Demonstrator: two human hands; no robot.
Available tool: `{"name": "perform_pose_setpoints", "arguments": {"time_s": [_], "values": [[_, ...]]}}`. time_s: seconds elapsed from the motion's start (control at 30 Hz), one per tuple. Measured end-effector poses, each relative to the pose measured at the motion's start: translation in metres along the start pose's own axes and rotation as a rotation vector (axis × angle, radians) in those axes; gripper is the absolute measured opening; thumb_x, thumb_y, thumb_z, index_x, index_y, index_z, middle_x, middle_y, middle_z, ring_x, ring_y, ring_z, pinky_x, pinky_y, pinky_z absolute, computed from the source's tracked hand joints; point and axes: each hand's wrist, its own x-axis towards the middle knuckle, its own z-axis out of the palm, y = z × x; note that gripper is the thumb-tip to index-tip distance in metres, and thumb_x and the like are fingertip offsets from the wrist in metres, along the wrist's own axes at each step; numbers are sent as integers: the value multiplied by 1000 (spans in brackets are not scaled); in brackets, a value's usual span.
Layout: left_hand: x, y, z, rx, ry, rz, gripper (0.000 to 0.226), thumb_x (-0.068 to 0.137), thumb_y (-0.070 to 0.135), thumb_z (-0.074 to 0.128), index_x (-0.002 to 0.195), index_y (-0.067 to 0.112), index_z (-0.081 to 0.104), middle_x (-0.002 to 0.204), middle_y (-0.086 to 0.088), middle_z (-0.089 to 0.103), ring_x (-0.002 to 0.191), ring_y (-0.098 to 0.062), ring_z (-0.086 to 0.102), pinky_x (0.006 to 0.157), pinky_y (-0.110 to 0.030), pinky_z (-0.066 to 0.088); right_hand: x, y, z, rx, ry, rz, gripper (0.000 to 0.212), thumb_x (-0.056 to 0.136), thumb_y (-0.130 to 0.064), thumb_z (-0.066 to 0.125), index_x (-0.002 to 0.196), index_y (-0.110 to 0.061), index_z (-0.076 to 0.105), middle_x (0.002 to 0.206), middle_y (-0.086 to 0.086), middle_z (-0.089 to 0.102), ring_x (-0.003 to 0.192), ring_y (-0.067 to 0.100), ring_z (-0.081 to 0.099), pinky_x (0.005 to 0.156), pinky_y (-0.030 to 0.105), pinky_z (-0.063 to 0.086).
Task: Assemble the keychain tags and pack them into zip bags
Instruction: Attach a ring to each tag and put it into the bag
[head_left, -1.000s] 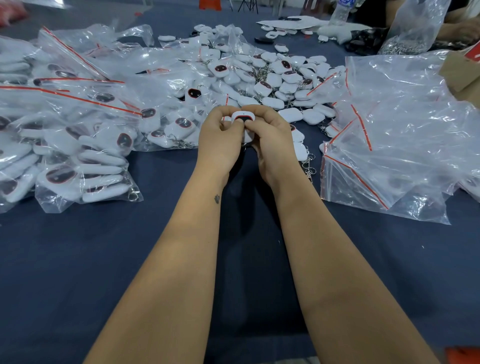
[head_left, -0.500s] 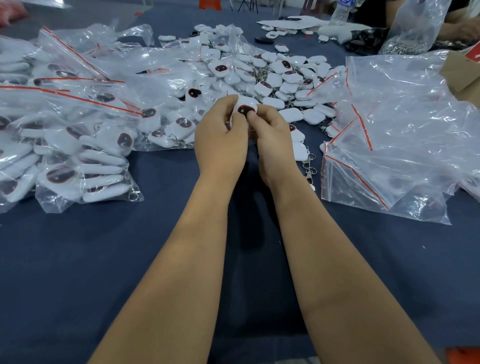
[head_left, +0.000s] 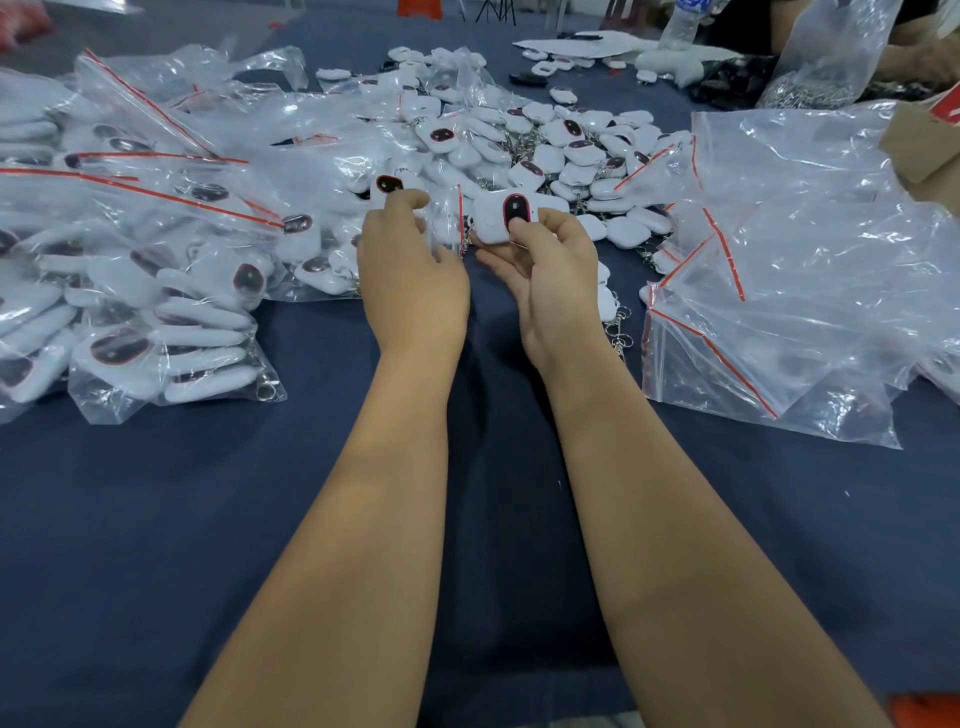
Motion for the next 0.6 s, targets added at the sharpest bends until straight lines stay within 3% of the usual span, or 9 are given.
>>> {"name": "perform_pose_setpoints", "arguments": {"time_s": [0.13, 0.27, 0.37, 0.5, 0.6], "values": [[0, 0, 1, -90, 1, -77, 36, 87, 10, 54, 121, 16, 60, 114, 1, 61, 101, -16, 59, 89, -31, 49, -3, 4, 9, 13, -84, -57, 16, 98, 2, 50, 101, -14, 51, 93, 8, 64, 85, 21, 64, 95, 39, 53], [1, 1, 1, -159, 50, -148, 30, 89, 14, 54, 117, 15, 65, 111, 1, 65, 102, -14, 60, 91, -25, 46, 1, 8, 23, 11, -57, -73, 16, 97, -3, 55, 99, -20, 54, 82, -1, 65, 80, 13, 59, 77, 26, 50], [2, 4, -2, -313, 149, -192, 25, 89, 11, 57, 111, 13, 68, 99, 3, 66, 82, 0, 58, 78, -10, 45, 2, 11, 28, -28, 16, -50, 12, 95, -5, 61, 99, -14, 54, 77, -1, 62, 74, 10, 57, 68, 18, 49], [1, 8, -5, -440, 253, -198, 21, 90, 11, 60, 108, 10, 71, 97, -1, 69, 72, 5, 57, 73, -10, 47, 0, 21, 27, -236, -29, -104, 18, 90, 1, 64, 92, -14, 54, 68, -7, 67, 68, 9, 61, 72, 26, 51], [-2, 10, -4, -430, 246, -142, 16, 88, 14, 63, 102, 17, 71, 99, 6, 68, 83, -2, 61, 80, -16, 50, 0, 26, 28, -422, -67, -137, 13, 87, -1, 68, 96, -10, 64, 90, 8, 74, 85, 22, 70, 81, 33, 58]]}}
